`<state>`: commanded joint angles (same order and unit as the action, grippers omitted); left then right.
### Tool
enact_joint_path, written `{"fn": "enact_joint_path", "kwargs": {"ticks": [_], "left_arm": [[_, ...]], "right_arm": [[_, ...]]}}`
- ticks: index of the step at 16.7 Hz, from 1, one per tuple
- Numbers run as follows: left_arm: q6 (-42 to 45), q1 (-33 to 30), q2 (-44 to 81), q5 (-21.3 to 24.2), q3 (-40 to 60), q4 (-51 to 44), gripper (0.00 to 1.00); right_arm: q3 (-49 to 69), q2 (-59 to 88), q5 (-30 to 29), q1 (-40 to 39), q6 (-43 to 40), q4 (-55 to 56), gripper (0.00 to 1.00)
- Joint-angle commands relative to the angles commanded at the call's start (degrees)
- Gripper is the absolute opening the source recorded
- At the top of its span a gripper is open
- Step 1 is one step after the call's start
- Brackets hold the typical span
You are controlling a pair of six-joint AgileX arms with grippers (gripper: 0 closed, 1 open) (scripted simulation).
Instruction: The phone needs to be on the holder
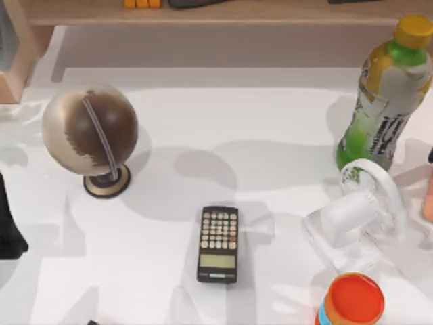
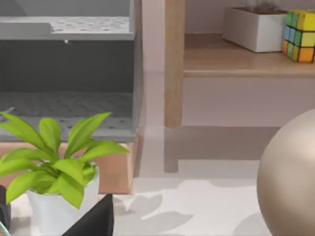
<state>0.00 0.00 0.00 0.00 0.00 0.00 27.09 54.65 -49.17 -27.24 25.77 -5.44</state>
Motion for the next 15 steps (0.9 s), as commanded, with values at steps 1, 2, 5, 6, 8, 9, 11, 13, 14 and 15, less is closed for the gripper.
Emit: {"fn": "enact_joint_path", "kwargs": {"ticks": [1, 2, 5, 6, 8, 9, 11, 13, 14, 15], "left_arm": [[0.0, 0.0, 0.0, 0.0, 0.0, 0.0, 1.00], [0.0, 0.0, 0.0, 0.0, 0.0, 0.0, 1.00], [0.0, 0.0, 0.0, 0.0, 0.0, 0.0, 1.00], [0.0, 0.0, 0.0, 0.0, 0.0, 0.0, 1.00], [0.0, 0.0, 0.0, 0.0, 0.0, 0.0, 1.00], [0.0, 0.0, 0.0, 0.0, 0.0, 0.0, 1.00], [0.0, 0.0, 0.0, 0.0, 0.0, 0.0, 1.00], [0.0, 0.0, 0.0, 0.0, 0.0, 0.0, 1.00], [0.0, 0.0, 0.0, 0.0, 0.0, 0.0, 1.00], [0.0, 0.0, 0.0, 0.0, 0.0, 0.0, 1.00]], "right_arm": [[0.1, 0.0, 0.0, 0.1, 0.0, 0.1, 0.00], [0.3, 0.0, 0.3, 0.3, -0.1, 0.8, 0.00], [0.8, 1.3, 1.6, 2.7, -1.0, 4.6, 0.00], [0.7, 2.3, 2.3, 3.7, -1.7, 6.1, 0.00], [0.2, 4.7, 4.0, 5.9, -3.3, 9.5, 0.00], [-0.1, 6.0, 5.0, 6.9, -4.1, 11.1, 0.00], [-0.5, 8.7, 6.8, 8.8, -5.7, 14.2, 0.00], [-0.6, 10.6, 8.3, 10.2, -6.8, 16.5, 0.00], [-0.6, 11.2, 8.7, 10.5, -7.0, 17.1, 0.00], [-0.6, 11.3, 8.8, 10.7, -7.1, 17.3, 0.00]]}}
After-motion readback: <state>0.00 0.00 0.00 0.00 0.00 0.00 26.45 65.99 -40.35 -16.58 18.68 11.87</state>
